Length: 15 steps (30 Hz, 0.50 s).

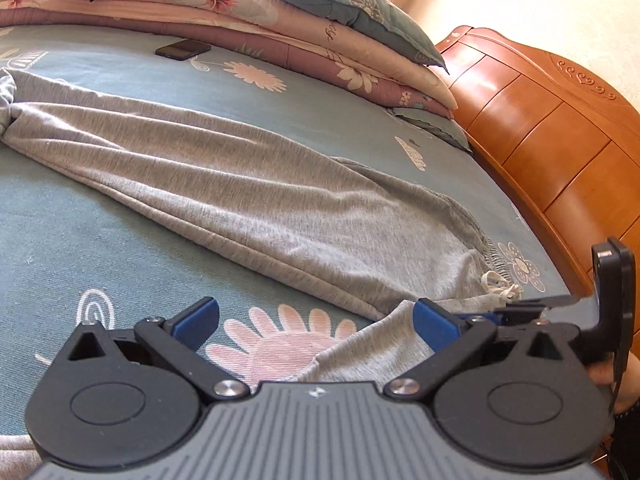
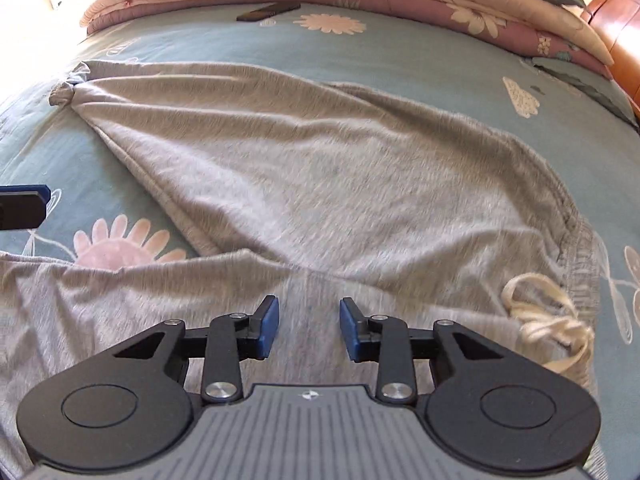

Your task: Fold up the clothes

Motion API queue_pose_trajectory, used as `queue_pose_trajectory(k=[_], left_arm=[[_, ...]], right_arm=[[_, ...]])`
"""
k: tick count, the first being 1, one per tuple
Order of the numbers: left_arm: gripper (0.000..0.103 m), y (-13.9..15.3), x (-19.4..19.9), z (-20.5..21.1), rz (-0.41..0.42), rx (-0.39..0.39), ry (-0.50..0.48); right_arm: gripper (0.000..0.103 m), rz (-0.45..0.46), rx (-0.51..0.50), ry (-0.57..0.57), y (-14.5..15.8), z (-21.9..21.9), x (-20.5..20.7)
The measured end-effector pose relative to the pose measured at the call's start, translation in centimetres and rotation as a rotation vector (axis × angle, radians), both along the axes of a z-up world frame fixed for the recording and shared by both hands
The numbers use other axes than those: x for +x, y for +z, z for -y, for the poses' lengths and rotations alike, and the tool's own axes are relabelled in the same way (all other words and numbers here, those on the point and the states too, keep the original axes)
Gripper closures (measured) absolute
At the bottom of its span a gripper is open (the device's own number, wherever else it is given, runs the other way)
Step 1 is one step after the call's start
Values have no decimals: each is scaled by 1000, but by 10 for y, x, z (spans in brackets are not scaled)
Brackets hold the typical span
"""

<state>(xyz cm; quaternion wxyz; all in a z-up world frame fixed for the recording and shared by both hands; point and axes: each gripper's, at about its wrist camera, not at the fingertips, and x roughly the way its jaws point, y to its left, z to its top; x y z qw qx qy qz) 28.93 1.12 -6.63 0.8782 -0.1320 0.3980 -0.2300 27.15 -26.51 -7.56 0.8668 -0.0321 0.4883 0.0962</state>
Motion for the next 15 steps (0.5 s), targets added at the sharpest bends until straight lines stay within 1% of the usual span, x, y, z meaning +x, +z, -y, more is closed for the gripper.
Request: queue_pose_trajectory(k=[1,2,6,8,9,10,11,13,14,15], left_arm=[[1,-5,1,1,-10,9,-2],[1,-9,2,2,-17,16,-4],[1,-12,-1,5,-21,12,-19],[1,-10,-6,8,-9,14,-28],[1,-8,-8,10,-2,15,-33],[1,-6,-10,11,4,16,-38],[1,-5,-11,13,8,15,-46],[1,-4,-14,18,8,17,-65],[1,-3,-16,20,8,18,-75],[1,-3,-17,23,10,17,-85]], right_arm=[[62,-14,7,-20,-7,-1,-7],[62,-3,7,-32,-8,-2,-15],[61,-22,43,-16,0,-11,-47],[61,19,16,-19,8,-11,-59],[60,43,5,-41,11,-10,-64],[56,57,3,-63,13,-8,-67],[56,50,20,-88,10,-6,-67],[54,-8,61,-128,-1,-5,-68],[51,-29,77,-123,-5,-8,-72],[42,-32,91,-98,-5,-14,-79]])
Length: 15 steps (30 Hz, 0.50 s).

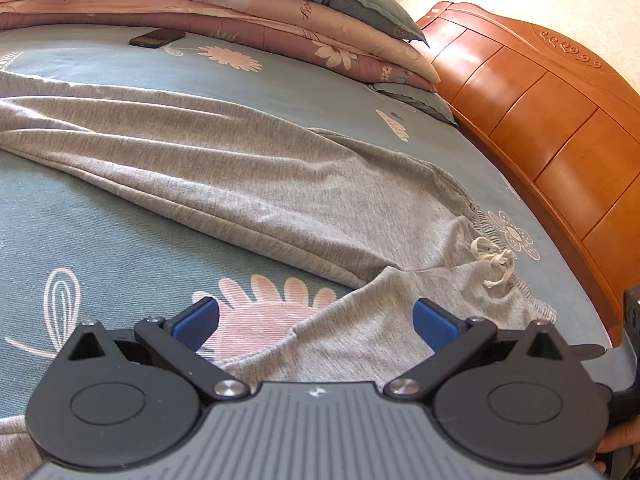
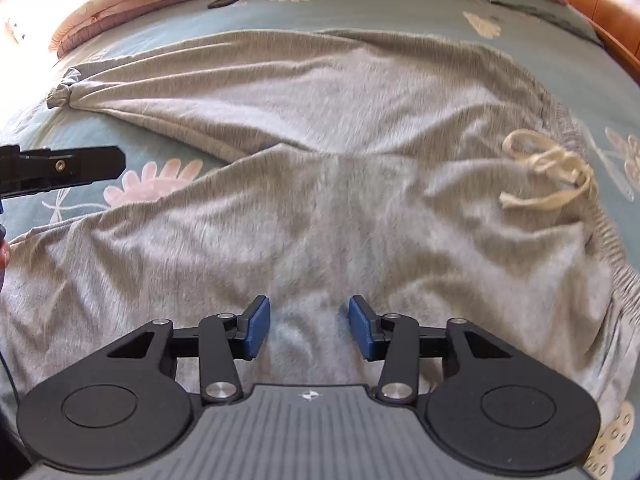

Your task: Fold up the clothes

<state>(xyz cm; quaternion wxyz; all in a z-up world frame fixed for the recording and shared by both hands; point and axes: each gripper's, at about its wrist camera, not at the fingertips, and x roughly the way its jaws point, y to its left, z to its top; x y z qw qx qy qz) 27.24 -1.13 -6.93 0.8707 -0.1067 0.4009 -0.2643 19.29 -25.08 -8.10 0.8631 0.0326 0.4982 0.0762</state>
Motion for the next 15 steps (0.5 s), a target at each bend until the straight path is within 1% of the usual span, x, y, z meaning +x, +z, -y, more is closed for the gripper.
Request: queue_pose_trajectory(k=[1,3,5,8,10,12,14,15], left_arm=[[1,0,-1,2,1,-1,-10],[1,1,-4,8,1,-9,-38],[1,0,-7,13,-6,-15,-65],[1,-1,-14,26,-27,-23,-128],[1,-3,-18,34,-45,-45,-183],[1,-5,-24,42,-59,-58,-231],[1,-7,-29,51,-61,-38,-255],[1,-9,-31,55,-60,-19,-258]], right_arm=[[37,3,14,26,2,-4,-6],[39,27,38,63,13,-4,-14],[39,78,45,18,25,10,-15],[39,133,47,-122,34,50,-5],[39,136,78,-201,30,80,7],[39,99,101,-253,17,104,20],[40,62,68,-299,-1,123,32],[46,74,50,-313,-5,132,35]])
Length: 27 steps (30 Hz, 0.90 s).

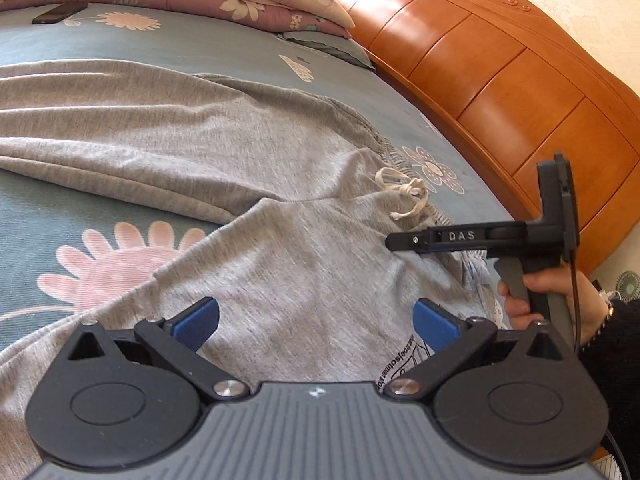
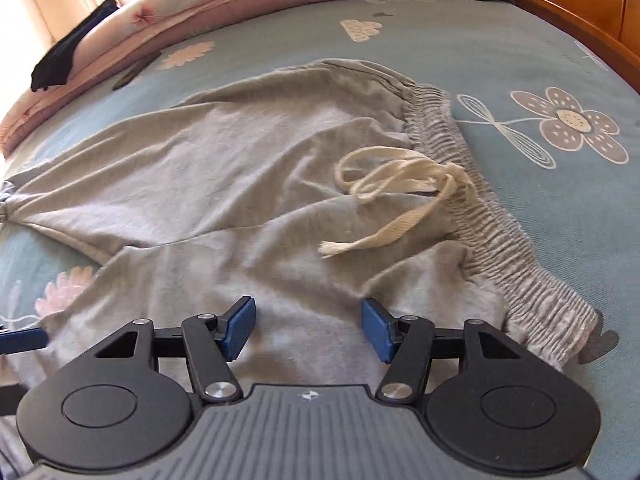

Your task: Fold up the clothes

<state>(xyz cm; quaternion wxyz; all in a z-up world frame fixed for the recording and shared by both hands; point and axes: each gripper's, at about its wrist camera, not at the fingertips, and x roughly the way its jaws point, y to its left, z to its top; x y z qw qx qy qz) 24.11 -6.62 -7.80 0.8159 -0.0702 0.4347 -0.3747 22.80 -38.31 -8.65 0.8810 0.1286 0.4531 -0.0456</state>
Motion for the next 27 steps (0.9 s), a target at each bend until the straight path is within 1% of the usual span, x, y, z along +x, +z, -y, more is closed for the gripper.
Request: queue_pose_trajectory(k=[1,2,3,4,5,6,9,11,12,14,16,17,18,19,21,23,24,26,27], left_arm=[[1,-1,-1,3,2,14,-4],[1,-2,-2,5,2,24,-7],[1,-4,-3,7,2,34,-10],[1,-4,-4,8,1,38,-12],[1,-4,-4,7,2,36,-10],[1,-3,-5,7,4,33,-7],[1,-1,-5,5,8,27,2],[1,0,-5,5,9,28,7],[1,1,-5,5,10,28,9],[1,2,-6,6,13,27,9],[1,5,-9,6,20,23,6],[1,6,-10,6,25,21,4],[1,8,-12,6,30,17,2],[1,10,-12,5,35,13,-1],[1,13,-15,6,43,7,-5],[1,14,-16,7,50,5,-10],[1,15,-17,8,52,4,-12],[1,16,-19,9,57,6,-15],[1,17,-20,10,59,8,-18]], right_arm=[[46,23,-17,-13,1,7,1],[46,27,-74,-54,2,12,4],[49,29,-131,-100,4,18,5],[49,36,-120,-117,6,22,4],[48,35,-79,-128,8,25,1],[45,34,-52,-131,12,24,-4],[40,59,-66,-63,24,3,-26],[39,45,-48,-21,24,-10,-41],[38,32,-47,-2,22,-17,-47],[38,-24,-90,18,12,-24,-58],[37,-86,-146,-8,0,-21,-70],[37,-82,-154,-20,-2,-15,-78],[38,-65,-140,-31,-2,-9,-86],[38,-64,-123,-51,-1,-4,-91],[37,-82,-140,-86,6,-2,-98],[33,-61,-160,-77,14,-9,-102],[28,-41,-167,-63,18,-14,-103],[28,-11,-178,-27,21,-26,-102],[27,-10,-180,-12,20,-31,-100]])
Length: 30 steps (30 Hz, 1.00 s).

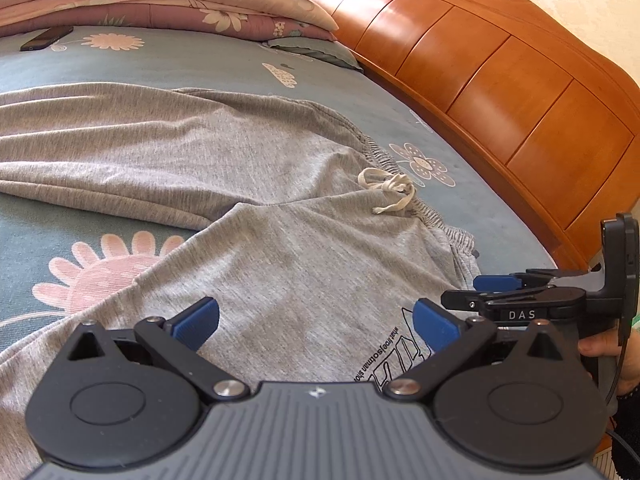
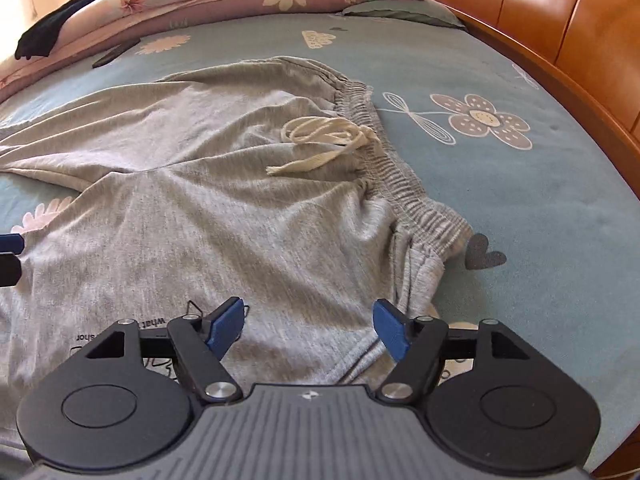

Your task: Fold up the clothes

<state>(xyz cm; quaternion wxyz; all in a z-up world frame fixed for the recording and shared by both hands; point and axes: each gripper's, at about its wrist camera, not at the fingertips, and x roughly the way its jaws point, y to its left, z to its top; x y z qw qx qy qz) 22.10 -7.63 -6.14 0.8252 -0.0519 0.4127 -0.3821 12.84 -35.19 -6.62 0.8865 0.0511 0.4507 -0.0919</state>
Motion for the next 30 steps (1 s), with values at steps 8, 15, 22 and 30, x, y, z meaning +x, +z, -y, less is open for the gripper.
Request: queue_pose_trajectory(k=[8,15,22,30], left_arm=[[1,1,-5,5,12,17,-10],[1,-10,-11,17,-2,84,-22],[1,-14,-44,-16,43,80,83],[1,-40,-30,-81,41,60,165]], right_arm=[[0,-54,44,-16,-30,-9,-12],[0,-36,40,-41,-37,-13,-18],[0,10,32,-28,-40,-13,-25],[0,123,13,-8,-47,-14,-40]])
